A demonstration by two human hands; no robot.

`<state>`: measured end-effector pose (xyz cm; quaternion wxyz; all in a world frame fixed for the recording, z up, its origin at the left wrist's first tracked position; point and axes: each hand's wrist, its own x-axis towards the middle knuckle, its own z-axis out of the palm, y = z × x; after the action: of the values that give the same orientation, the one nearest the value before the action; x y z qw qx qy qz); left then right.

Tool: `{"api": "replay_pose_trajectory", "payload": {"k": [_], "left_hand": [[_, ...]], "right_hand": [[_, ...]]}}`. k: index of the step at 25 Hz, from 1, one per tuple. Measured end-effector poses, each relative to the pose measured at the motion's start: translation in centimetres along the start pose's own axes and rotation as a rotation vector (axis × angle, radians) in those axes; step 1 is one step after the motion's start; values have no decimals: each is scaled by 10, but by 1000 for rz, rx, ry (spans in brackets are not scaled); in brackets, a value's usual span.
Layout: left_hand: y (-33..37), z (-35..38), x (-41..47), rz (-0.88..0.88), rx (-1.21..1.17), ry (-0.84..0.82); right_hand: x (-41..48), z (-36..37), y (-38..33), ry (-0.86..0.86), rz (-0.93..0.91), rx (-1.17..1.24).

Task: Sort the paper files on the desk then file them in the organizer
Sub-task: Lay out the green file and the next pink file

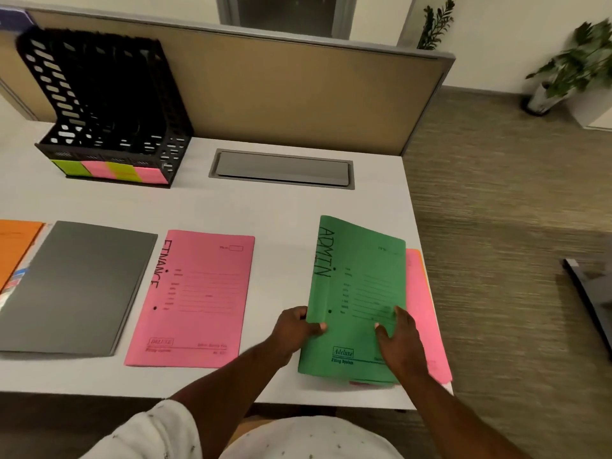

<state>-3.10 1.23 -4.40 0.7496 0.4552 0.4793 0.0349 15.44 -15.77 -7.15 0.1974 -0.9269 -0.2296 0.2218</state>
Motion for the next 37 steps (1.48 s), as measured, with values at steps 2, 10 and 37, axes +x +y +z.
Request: {"api": "replay_pose_trajectory", "payload": {"k": [2,10,37], "left_hand": [[0,-23,-7,-5,-8,16],[-16,-109,-19,-31,34,210],[-17,-140,0,66,1205,148]], "right_hand": [[-4,7,-19,8,-15,56],[-29,59,-82,-160,-203,-30],[-38,97,-91,-296,-268,-167]]}}
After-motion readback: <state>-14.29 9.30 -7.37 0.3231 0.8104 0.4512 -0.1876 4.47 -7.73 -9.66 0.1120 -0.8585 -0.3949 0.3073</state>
